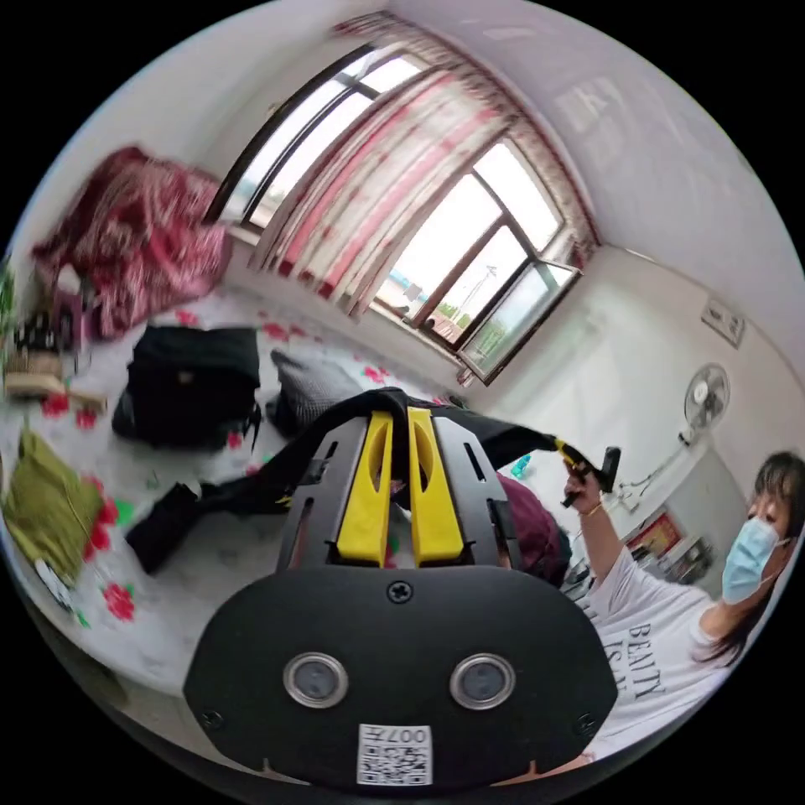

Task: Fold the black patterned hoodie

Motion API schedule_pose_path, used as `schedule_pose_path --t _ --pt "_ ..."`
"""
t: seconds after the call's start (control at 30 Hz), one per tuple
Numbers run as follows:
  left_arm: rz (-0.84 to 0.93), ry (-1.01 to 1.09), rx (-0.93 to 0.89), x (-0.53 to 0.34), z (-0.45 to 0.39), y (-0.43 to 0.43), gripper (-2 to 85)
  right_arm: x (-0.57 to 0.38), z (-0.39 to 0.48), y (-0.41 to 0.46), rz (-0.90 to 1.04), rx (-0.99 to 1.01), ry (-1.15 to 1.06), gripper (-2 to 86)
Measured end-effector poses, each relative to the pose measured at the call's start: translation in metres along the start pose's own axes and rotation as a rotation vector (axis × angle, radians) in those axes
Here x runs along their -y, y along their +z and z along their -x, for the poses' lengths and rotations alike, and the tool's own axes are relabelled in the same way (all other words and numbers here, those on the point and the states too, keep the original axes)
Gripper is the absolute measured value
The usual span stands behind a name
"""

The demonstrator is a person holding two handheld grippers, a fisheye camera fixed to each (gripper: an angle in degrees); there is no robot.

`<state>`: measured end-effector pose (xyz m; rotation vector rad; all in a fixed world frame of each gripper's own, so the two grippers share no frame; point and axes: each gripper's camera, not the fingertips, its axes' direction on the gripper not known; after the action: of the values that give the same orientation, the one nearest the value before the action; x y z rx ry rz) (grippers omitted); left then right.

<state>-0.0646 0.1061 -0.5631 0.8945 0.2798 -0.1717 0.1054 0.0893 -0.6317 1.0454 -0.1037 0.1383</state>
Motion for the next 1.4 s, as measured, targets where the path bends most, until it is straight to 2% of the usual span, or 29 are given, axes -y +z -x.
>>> schedule_pose_path --t 0.1,0.2,0.37,0.43,0.5,0.57,0.63,0.83,0.93,1.0,1.07,1.13,1.17,1.3,1.4 --pt "0.021 0.155 -0.012 -0.011 -0.045 -0.032 1.6 0.000 0.052 -0.061 -0.137 -0.024 -0.164 -0.1" --pt "0.091 0.137 -0.026 -0.053 -0.039 -0.025 1.8 -0.048 0.073 -0.078 -0.109 -0.042 -0.244 0.0" --pt "0.312 -0.178 -0.048 -0.208 0.045 0.034 1.9 -0.187 0.048 -0.024 0.216 -0.072 -0.169 0.0" --pt "0.398 -0.322 -0.029 -0.275 0.077 0.056 2.0 -0.281 0.015 0.025 0.418 -0.053 0.004 -0.1" --pt "0.471 -0.561 -0.031 -0.362 0.116 0.071 1.8 -0.351 -0.008 0.055 0.534 -0.022 0.130 -0.1" --pt "0.501 -0.706 -0.034 -0.411 0.132 0.074 1.6 -0.412 -0.026 0.079 0.636 -0.007 0.254 -0.1" --pt "0.531 -0.738 0.005 -0.433 0.133 0.072 1.4 -0.462 -0.034 0.098 0.750 0.009 0.341 -0.1" --pt "0.457 -0.581 -0.006 -0.402 0.095 0.037 1.1 -0.442 0.012 0.060 0.692 0.043 0.195 0.0" --pt "0.473 -0.531 0.045 -0.412 0.078 0.023 1.3 -0.456 0.038 0.048 0.722 0.029 0.124 0.3" --pt "0.520 -0.559 0.088 -0.439 0.081 0.024 1.5 -0.486 0.040 0.053 0.771 0.046 0.166 0.6" --pt "0.531 -0.706 0.103 -0.486 0.092 0.031 1.6 -0.527 0.034 0.063 0.821 0.062 0.243 1.1" --pt "0.523 -0.777 0.157 -0.506 0.089 0.032 0.8 -0.560 0.020 0.071 0.902 -0.014 0.333 3.1" --pt "0.512 -0.775 0.190 -0.511 0.083 0.030 0.1 -0.559 0.016 0.069 0.888 -0.026 0.342 3.8" --pt "0.465 -0.798 0.270 -0.513 0.068 0.009 -0.8 -0.497 -0.033 0.040 0.636 -0.209 0.343 7.7" --pt "0.404 -0.827 0.274 -0.511 0.061 -0.002 -0.6 -0.450 -0.084 0.059 0.579 -0.310 0.347 9.5"
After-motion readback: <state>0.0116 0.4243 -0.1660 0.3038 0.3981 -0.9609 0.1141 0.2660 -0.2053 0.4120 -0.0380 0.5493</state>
